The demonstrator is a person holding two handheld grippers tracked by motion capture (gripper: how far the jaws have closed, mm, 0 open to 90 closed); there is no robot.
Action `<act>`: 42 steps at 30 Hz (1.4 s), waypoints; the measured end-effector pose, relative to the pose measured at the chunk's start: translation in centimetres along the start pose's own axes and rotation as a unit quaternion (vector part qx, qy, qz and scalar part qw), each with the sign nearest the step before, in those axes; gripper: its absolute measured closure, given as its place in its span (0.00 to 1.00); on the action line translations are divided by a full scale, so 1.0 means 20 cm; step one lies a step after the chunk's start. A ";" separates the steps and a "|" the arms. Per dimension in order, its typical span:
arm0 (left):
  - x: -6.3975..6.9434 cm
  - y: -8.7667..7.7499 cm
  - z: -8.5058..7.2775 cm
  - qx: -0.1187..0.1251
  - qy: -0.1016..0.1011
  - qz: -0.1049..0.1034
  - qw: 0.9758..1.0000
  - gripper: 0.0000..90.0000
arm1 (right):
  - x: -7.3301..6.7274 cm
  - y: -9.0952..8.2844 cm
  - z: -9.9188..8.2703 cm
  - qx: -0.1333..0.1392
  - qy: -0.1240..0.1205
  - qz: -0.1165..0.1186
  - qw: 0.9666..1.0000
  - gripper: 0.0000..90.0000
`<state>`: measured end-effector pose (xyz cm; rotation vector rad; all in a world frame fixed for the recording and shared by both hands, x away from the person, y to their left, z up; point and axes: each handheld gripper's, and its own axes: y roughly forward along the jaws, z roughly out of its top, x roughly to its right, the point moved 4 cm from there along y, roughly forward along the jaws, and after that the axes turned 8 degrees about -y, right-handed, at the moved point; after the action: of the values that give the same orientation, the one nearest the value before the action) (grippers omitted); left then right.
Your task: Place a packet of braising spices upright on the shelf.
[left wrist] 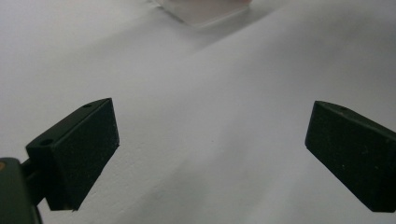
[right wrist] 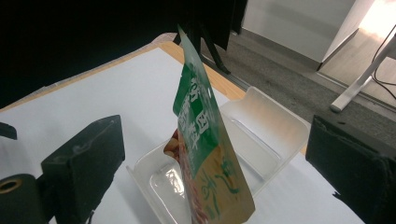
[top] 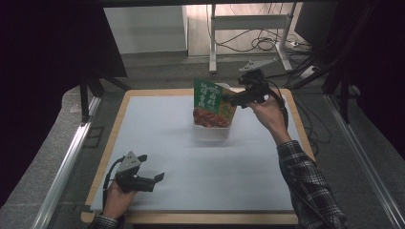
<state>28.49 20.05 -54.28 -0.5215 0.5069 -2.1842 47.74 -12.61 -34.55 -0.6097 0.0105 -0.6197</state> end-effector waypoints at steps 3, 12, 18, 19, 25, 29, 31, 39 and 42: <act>0.00 0.00 0.00 0.002 -0.002 -0.002 1.000 0.03 | 0.00 -0.02 -0.01 0.002 0.000 0.001 1.000 0.04; 0.00 0.00 0.00 0.000 0.003 0.002 1.000 0.03 | -0.01 -0.06 -0.05 0.006 0.005 -0.006 1.000 0.00; 0.00 0.01 0.00 -0.002 0.007 0.005 1.000 0.02 | -0.04 -0.09 -0.08 0.008 0.003 -0.003 1.000 0.00; 0.00 0.01 0.00 -0.002 0.007 0.005 1.000 0.02 | -0.04 -0.09 -0.08 0.008 0.003 -0.003 1.000 0.00; 0.01 0.01 -0.01 -0.005 0.012 0.007 1.000 0.02 | -0.06 -0.11 -0.11 0.010 0.002 0.000 1.000 0.00; 0.01 0.01 -0.01 -0.004 0.011 0.007 1.000 0.02 | -0.08 -0.12 -0.14 0.012 0.001 0.004 1.000 0.00; 0.01 0.01 -0.01 -0.004 0.011 0.007 1.000 0.02 | -0.09 -0.13 -0.16 0.014 0.002 0.004 1.000 0.00; 0.01 0.01 -0.01 -0.006 0.012 0.007 1.000 0.02 | -0.14 -0.13 -0.25 0.015 0.005 0.013 1.000 0.00; 0.01 0.01 -0.01 -0.007 0.013 0.006 1.000 0.02 | -0.17 -0.13 -0.28 0.015 0.007 0.018 1.000 0.00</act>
<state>28.44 19.80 -54.46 -0.4967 0.5371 -2.1789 42.63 -15.41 -38.36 -0.5752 0.0251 -0.5880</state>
